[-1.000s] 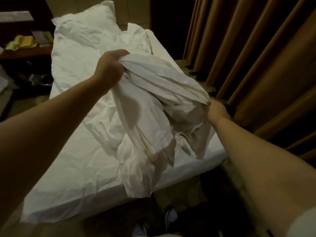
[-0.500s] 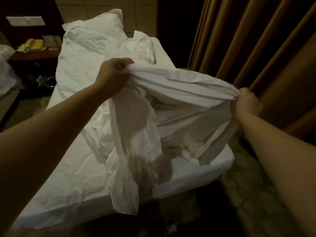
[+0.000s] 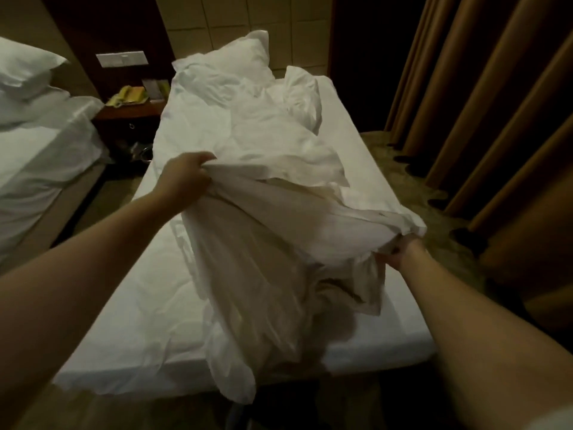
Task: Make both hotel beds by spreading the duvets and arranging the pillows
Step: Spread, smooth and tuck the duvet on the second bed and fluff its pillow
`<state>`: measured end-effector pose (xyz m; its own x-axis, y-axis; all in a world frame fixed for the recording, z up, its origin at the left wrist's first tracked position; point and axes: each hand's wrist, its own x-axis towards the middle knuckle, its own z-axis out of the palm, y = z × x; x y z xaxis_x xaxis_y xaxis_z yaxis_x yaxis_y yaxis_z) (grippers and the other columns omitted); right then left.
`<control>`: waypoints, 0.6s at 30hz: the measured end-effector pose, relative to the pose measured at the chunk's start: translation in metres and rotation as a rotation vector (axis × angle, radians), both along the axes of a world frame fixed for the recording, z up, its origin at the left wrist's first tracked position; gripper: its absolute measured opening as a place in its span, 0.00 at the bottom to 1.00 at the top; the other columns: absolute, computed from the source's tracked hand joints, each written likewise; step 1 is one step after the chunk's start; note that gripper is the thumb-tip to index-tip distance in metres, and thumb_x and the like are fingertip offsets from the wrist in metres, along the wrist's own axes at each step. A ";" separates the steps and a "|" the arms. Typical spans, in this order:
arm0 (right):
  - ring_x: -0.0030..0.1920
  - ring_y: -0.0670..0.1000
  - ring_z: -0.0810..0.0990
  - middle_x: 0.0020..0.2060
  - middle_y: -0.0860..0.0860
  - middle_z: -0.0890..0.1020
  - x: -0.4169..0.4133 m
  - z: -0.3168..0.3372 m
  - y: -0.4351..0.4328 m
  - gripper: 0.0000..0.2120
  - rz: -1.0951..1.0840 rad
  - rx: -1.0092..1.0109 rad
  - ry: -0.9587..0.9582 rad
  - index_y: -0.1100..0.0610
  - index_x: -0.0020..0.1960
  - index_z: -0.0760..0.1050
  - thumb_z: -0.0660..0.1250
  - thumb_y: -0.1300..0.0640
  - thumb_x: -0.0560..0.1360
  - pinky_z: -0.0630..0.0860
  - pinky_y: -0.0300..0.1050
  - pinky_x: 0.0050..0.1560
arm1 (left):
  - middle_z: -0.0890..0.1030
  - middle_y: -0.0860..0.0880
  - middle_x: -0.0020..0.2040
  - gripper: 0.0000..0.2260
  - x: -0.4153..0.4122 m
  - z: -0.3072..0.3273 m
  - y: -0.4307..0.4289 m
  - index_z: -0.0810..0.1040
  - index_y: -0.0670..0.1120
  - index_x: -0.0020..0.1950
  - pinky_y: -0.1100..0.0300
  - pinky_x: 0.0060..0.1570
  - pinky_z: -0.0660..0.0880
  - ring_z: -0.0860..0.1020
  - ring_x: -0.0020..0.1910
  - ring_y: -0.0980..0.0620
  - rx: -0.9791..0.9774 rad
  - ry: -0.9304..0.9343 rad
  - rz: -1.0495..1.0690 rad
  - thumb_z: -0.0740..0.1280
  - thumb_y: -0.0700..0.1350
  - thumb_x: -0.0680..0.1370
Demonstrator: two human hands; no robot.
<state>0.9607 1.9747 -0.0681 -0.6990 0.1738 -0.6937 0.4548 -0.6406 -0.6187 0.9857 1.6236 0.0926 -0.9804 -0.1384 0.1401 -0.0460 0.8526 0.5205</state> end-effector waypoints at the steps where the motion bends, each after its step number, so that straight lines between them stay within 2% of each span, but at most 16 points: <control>1: 0.68 0.59 0.68 0.70 0.53 0.68 -0.005 0.005 0.002 0.22 0.036 -0.015 0.044 0.55 0.75 0.61 0.49 0.48 0.84 0.70 0.58 0.60 | 0.78 0.38 0.55 0.19 -0.001 -0.007 0.002 0.78 0.43 0.55 0.51 0.54 0.70 0.75 0.56 0.38 -0.134 -0.102 0.020 0.56 0.44 0.68; 3: 0.57 0.58 0.74 0.66 0.56 0.72 -0.013 0.023 0.001 0.21 0.048 0.011 0.131 0.56 0.73 0.63 0.50 0.50 0.83 0.73 0.55 0.53 | 0.68 0.37 0.64 0.19 -0.002 -0.016 0.012 0.69 0.46 0.67 0.45 0.62 0.67 0.68 0.63 0.36 -0.402 -0.306 0.101 0.61 0.45 0.76; 5: 0.45 0.54 0.75 0.56 0.56 0.75 -0.018 0.050 -0.016 0.15 0.103 0.162 0.150 0.57 0.64 0.69 0.51 0.52 0.83 0.74 0.50 0.43 | 0.54 0.40 0.74 0.33 0.000 -0.021 0.037 0.53 0.54 0.76 0.40 0.67 0.59 0.58 0.71 0.37 -0.536 -0.326 0.028 0.66 0.49 0.76; 7: 0.44 0.54 0.75 0.50 0.55 0.76 -0.018 0.078 -0.038 0.12 0.177 0.285 0.190 0.56 0.56 0.72 0.52 0.54 0.83 0.75 0.48 0.42 | 0.42 0.43 0.78 0.46 0.008 -0.031 0.080 0.39 0.56 0.77 0.38 0.70 0.53 0.48 0.76 0.42 -0.547 -0.216 -0.234 0.70 0.53 0.72; 9: 0.44 0.54 0.76 0.44 0.54 0.77 -0.019 0.107 -0.065 0.12 0.269 0.454 0.300 0.58 0.53 0.73 0.52 0.57 0.83 0.74 0.43 0.44 | 0.40 0.45 0.78 0.52 0.008 -0.040 0.123 0.34 0.54 0.76 0.40 0.72 0.51 0.46 0.77 0.44 -0.419 -0.129 -0.388 0.72 0.59 0.70; 11: 0.43 0.53 0.77 0.41 0.51 0.77 -0.019 0.126 -0.085 0.08 0.420 0.713 0.488 0.57 0.54 0.73 0.55 0.59 0.81 0.73 0.41 0.40 | 0.48 0.42 0.77 0.53 -0.001 -0.042 0.146 0.36 0.50 0.77 0.44 0.71 0.57 0.52 0.75 0.43 -0.264 -0.090 -0.321 0.72 0.61 0.69; 13: 0.44 0.53 0.78 0.42 0.52 0.79 -0.015 0.133 -0.094 0.07 0.466 0.900 0.579 0.58 0.53 0.74 0.64 0.57 0.76 0.74 0.44 0.41 | 0.66 0.40 0.71 0.41 -0.017 -0.045 0.141 0.48 0.47 0.77 0.49 0.62 0.66 0.67 0.67 0.41 -0.146 0.033 -0.239 0.69 0.56 0.74; 15: 0.43 0.50 0.77 0.43 0.50 0.78 -0.009 0.125 -0.100 0.13 0.407 0.893 0.578 0.58 0.54 0.74 0.69 0.53 0.73 0.74 0.44 0.42 | 0.76 0.40 0.61 0.26 -0.027 -0.046 0.123 0.60 0.47 0.73 0.52 0.51 0.69 0.75 0.57 0.40 -0.135 0.107 -0.240 0.63 0.52 0.78; 16: 0.44 0.50 0.77 0.44 0.49 0.78 -0.004 0.116 -0.103 0.16 0.371 0.862 0.564 0.56 0.55 0.73 0.69 0.50 0.72 0.75 0.44 0.43 | 0.78 0.40 0.59 0.22 -0.030 -0.045 0.113 0.64 0.47 0.70 0.53 0.49 0.69 0.77 0.55 0.39 -0.154 0.101 -0.270 0.63 0.51 0.79; 18: 0.50 0.52 0.78 0.51 0.50 0.78 0.004 0.091 -0.111 0.24 0.346 0.750 0.504 0.51 0.59 0.69 0.70 0.43 0.68 0.78 0.50 0.51 | 0.79 0.40 0.57 0.20 -0.029 -0.046 0.098 0.69 0.46 0.66 0.54 0.49 0.69 0.77 0.55 0.40 -0.126 0.021 -0.367 0.67 0.48 0.77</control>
<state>0.9643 1.8641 0.0231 -0.9798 0.1780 -0.0908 0.1133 0.1203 -0.9863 0.9567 1.7219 0.0464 -0.9584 0.2405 0.1539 0.2834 0.8678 0.4083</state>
